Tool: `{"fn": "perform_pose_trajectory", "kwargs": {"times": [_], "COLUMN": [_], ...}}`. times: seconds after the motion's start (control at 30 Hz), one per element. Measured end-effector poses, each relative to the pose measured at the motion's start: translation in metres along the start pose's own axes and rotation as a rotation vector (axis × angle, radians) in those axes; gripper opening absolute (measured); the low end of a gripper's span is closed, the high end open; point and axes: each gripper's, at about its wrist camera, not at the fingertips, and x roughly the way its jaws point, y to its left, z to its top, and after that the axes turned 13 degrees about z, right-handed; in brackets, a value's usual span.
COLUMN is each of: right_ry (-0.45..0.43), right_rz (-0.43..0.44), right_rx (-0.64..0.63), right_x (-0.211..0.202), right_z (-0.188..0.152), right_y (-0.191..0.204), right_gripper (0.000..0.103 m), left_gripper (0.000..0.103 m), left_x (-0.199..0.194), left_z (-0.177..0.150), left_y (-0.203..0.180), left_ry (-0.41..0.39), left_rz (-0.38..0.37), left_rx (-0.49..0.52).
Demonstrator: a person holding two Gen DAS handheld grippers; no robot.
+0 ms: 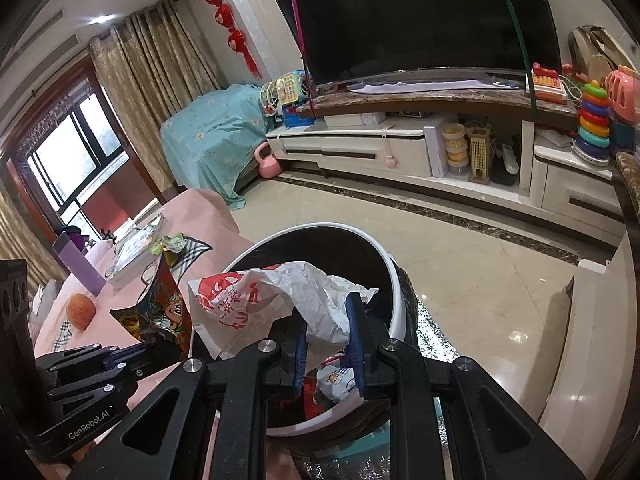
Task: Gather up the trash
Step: 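Carry the orange chip bag with left tool while right tool carries white bag over bin, then open both tools to drop the two bags into the bin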
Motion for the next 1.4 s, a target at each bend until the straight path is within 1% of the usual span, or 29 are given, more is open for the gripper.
{"fn": "perform_pose_trajectory", "kwargs": {"times": [0.47,1.13,1.4], "right_ry": [0.035,0.112,0.126], "right_rz": [-0.007,-0.021,-0.025], "right_rx": [-0.019,-0.032,-0.031], "right_x": [0.011,0.029,0.033], "right_z": [0.007,0.011,0.013], "right_y": [-0.003,-0.012,-0.015], "right_gripper": [0.019,0.022,0.022], "left_gripper": [0.007,0.007,0.007], "left_x": [0.016,0.032,0.034], "left_z": [0.006,0.007,0.008], "left_y": [-0.014,-0.02,-0.02], "left_ry": [0.033,0.087,0.1], "left_rz": [0.007,0.018,0.016], "left_rx": [0.024,0.057,0.051]}}
